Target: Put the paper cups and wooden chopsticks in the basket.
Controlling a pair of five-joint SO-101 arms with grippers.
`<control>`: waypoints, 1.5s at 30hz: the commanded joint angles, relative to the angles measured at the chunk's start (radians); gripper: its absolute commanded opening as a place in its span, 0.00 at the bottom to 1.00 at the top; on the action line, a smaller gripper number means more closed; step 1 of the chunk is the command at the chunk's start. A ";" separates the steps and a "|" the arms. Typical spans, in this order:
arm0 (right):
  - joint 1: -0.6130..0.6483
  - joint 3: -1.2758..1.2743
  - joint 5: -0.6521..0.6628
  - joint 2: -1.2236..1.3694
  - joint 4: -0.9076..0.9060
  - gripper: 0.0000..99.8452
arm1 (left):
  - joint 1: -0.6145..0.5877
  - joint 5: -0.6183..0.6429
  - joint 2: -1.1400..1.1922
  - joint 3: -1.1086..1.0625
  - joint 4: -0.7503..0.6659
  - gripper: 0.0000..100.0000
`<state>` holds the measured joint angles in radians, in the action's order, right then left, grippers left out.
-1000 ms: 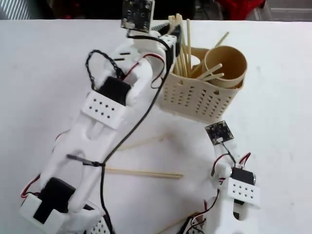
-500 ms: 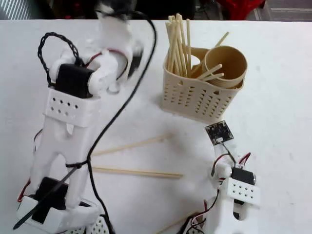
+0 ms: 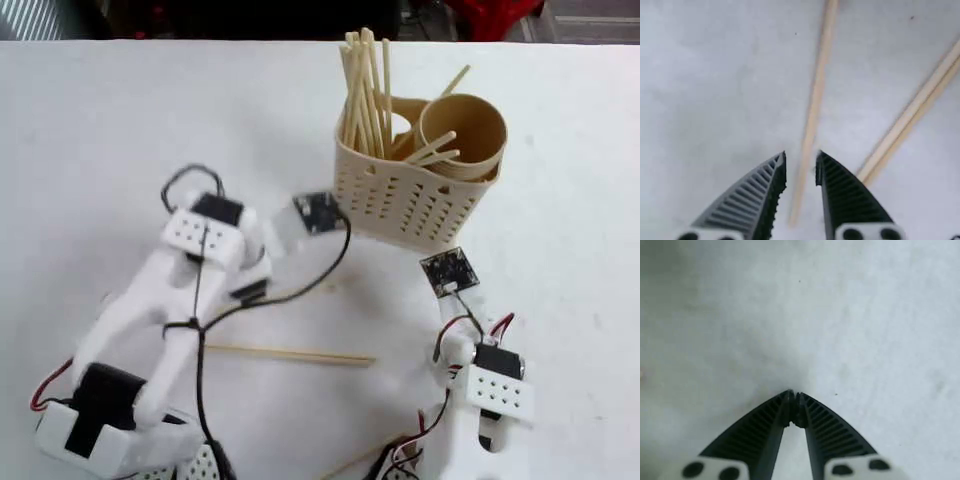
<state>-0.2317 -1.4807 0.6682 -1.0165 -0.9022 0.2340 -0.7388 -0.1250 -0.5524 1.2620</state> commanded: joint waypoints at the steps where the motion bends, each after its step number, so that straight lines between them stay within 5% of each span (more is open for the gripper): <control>1: 0.007 0.035 0.008 0.005 0.016 0.02 | 0.007 -0.041 -0.001 -0.097 -0.198 0.18; 6: 0.005 0.035 0.008 0.005 0.016 0.02 | 0.007 -0.041 0.068 -0.097 -0.272 0.19; 12: 0.005 0.035 0.008 0.005 0.016 0.02 | 0.001 -0.032 0.303 0.068 -0.201 0.18; 21: 0.004 0.035 0.008 0.005 0.016 0.02 | 0.001 -0.015 0.374 0.178 -0.120 0.02; 25: 0.005 0.035 0.008 0.005 0.016 0.02 | -0.002 -0.012 0.288 0.181 -0.100 0.02; 36: 0.007 0.035 0.011 0.005 0.016 0.02 | 0.007 -0.008 -0.277 0.336 0.230 0.02; 45: 0.007 0.035 0.009 0.005 0.016 0.02 | 0.039 0.290 -0.493 0.505 -0.012 0.02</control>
<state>-0.2317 -1.4807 0.6682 -1.0165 -0.9022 0.2340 -0.5992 -0.5792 -0.1381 1.3709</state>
